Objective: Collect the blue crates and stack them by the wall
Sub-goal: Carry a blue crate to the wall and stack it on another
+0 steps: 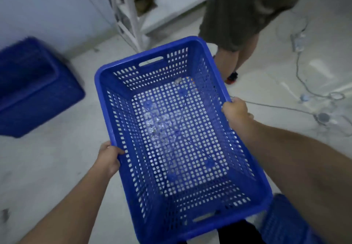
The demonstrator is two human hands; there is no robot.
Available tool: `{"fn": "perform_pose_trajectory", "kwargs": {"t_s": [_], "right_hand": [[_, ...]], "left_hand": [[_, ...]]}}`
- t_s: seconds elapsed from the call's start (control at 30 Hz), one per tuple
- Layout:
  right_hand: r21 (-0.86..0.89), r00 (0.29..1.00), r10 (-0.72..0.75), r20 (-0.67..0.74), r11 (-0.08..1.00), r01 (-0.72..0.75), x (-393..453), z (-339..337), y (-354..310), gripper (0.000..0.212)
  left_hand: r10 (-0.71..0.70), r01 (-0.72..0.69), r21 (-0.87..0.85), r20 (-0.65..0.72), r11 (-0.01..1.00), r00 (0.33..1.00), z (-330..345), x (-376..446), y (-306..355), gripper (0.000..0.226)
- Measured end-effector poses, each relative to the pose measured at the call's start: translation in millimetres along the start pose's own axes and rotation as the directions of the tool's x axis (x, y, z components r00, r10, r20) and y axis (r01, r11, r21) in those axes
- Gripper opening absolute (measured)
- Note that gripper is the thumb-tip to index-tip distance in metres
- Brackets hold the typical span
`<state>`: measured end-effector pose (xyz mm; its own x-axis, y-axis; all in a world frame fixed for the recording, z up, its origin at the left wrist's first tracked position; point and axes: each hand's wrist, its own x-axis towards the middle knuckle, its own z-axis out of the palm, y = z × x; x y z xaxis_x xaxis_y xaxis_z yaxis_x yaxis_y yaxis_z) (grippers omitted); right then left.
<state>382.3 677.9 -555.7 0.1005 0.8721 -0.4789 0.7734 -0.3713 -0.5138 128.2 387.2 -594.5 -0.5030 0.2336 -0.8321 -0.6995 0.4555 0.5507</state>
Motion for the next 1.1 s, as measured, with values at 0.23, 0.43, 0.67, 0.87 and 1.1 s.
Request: {"fn": "perform_pose_trajectory", "kwargs": {"t_s": [0.23,0.43,0.67,0.87,1.1], "right_hand": [[-0.053,0.893,-0.438,0.100,0.894,0.444,-134.8,41.0,-222.9,0.009],[-0.148,0.706,-0.677,0.206,0.692,0.707,-227.1,82.1,-354.4,0.016],[-0.125,0.557,-0.805,0.205,0.543,0.830,-297.5,156.7,-476.1,0.020],[-0.124,0.524,-0.801,0.290,0.511,0.850,-312.0,250.4,-575.9,0.015],[-0.081,0.425,-0.789,0.444,0.436,0.896,-318.7,345.3,-684.6,0.018]], "left_hand": [[0.026,-0.037,-0.206,-0.057,0.978,0.998,-153.4,-87.3,52.0,0.026],[0.005,-0.026,-0.457,-0.048,0.889,0.999,-225.7,-116.0,71.6,0.032],[0.000,-0.051,-0.595,-0.086,0.802,0.996,-275.6,-105.3,127.2,0.019],[-0.042,-0.054,-0.714,-0.116,0.698,0.992,-314.6,-63.4,186.9,0.018],[-0.152,-0.023,-0.785,-0.149,0.619,0.977,-351.4,-7.3,264.0,0.021]]}}
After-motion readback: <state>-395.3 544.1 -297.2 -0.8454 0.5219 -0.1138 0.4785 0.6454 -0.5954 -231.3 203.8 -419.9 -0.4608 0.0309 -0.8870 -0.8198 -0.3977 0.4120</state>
